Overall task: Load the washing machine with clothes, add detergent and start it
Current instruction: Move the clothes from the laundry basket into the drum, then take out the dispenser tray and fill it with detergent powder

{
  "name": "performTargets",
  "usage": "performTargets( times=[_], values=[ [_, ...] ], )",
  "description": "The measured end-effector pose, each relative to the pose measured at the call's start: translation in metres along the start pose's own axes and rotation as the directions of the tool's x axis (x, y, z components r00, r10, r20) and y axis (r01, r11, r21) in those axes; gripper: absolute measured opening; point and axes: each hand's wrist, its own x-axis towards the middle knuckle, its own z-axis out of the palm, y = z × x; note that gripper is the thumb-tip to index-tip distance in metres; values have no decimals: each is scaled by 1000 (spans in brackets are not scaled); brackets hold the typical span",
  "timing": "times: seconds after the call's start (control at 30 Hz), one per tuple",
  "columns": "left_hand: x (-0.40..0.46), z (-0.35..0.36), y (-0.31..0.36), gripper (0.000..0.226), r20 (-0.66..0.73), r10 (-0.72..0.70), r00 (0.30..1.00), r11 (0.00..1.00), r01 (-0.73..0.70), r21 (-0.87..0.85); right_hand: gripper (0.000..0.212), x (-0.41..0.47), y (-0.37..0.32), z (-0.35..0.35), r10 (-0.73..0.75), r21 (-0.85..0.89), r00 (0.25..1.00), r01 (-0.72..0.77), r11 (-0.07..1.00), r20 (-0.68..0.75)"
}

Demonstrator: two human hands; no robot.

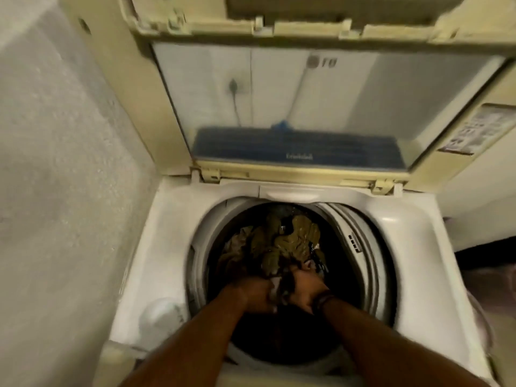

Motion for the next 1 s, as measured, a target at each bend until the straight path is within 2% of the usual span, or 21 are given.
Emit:
performTargets(
  times=[0.07, 0.1, 0.17, 0.27, 0.33, 0.4, 0.47, 0.53, 0.6, 0.7, 0.77, 0.9, 1.0],
  values=[
    [-27, 4, -5, 53, -101, 60, 993, 994, -69, -86, 72, -39, -6, -10, -7, 285, 999, 17, 958, -35],
    [-41, 4, -6, 52, -137, 51, 989, 982, -75, -172, 56, -56, -7, -10, -3, 431, 997, 37, 901, -78],
    [-66, 1, -3, 42, -214, 28, 976, 925, -106, -364, 42, -84, -12, -11, 37, 639, 983, 87, 765, -177],
    [-97, -12, 12, 35, -372, -16, 928, 865, -174, -471, 36, -120, -20, -17, 124, 883, 969, 139, 448, -216],
    [-104, -21, 18, 35, -410, -44, 911, 803, -213, -557, 22, -136, -24, -26, 130, 957, 974, 149, 247, -185],
    [-114, -35, 28, 37, -424, -123, 897, 707, -220, -672, 13, -141, -24, -33, 134, 989, 982, 126, 73, -135],
    [-118, -51, 35, 39, -407, -217, 887, 562, -227, -795, 28, -143, -22, -43, 136, 999, 990, 37, -26, -33],
    [-118, -65, 39, 43, -311, -302, 901, 371, -189, -909, 48, -139, -19, -54, 123, 993, 991, -33, -114, 47],
    [-114, -73, 40, 50, -181, -350, 919, 220, -107, -969, 53, -136, -18, -65, 77, 969, 996, -34, -243, 54],
    [-103, -78, 39, 58, -106, -353, 930, 128, -64, -990, 51, -133, -22, -76, 67, 905, 998, 8, -426, 22],
    [-96, -80, 40, 57, -90, -372, 924, 72, -67, -995, 61, -129, -26, -79, 73, 873, 997, 23, -488, 14],
    [-90, -89, 48, 55, -65, -361, 930, -10, -73, -997, 62, -116, -34, -83, 65, 842, 998, 19, -539, 19],
    [-83, -97, 55, 52, -56, -348, 936, -52, -79, -995, 45, -109, -38, -91, 37, 832, 999, 16, -554, 5]
  ],
)
